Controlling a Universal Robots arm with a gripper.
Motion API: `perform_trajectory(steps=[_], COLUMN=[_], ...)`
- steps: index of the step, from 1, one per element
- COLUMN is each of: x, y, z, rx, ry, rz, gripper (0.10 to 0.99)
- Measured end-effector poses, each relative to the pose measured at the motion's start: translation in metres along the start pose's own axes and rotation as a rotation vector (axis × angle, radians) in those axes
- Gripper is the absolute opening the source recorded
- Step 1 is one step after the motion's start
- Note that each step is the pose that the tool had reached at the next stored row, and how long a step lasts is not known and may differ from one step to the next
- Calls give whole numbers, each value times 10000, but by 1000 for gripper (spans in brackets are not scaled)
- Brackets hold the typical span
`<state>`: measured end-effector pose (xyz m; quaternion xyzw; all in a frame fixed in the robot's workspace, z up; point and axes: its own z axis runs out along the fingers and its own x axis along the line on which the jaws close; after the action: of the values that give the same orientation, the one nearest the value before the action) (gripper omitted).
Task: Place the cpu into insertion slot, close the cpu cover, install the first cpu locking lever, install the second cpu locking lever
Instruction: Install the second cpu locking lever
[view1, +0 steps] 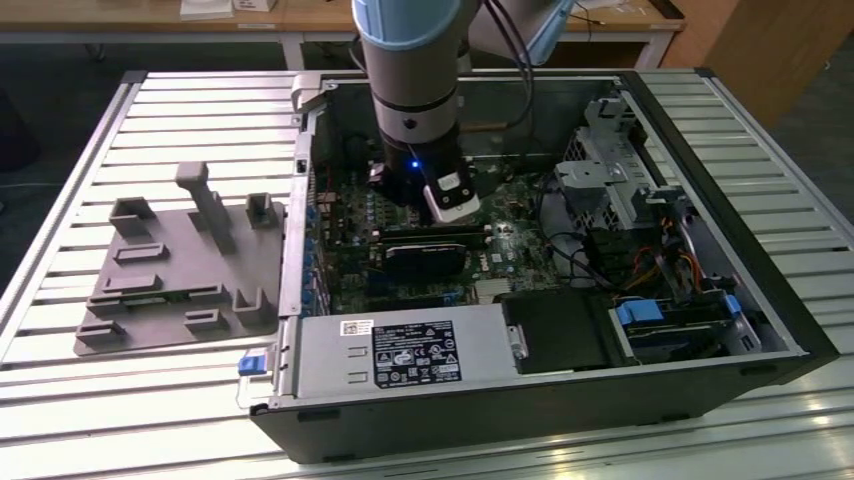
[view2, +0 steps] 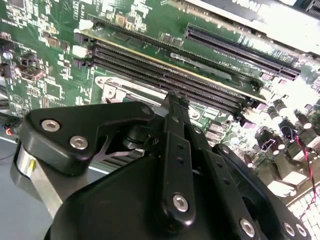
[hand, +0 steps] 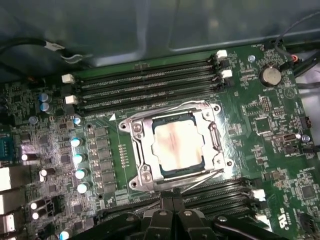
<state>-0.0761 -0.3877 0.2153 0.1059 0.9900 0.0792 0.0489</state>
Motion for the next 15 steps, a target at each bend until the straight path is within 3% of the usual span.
perform_trajectory(steps=[4, 8, 15], x=[29, 73, 95], y=[-47, -73, -104], z=[16, 29, 81], rx=[-147, -383, -635], ry=[30, 80, 131], rz=[16, 44, 75], gripper=[106, 106, 106])
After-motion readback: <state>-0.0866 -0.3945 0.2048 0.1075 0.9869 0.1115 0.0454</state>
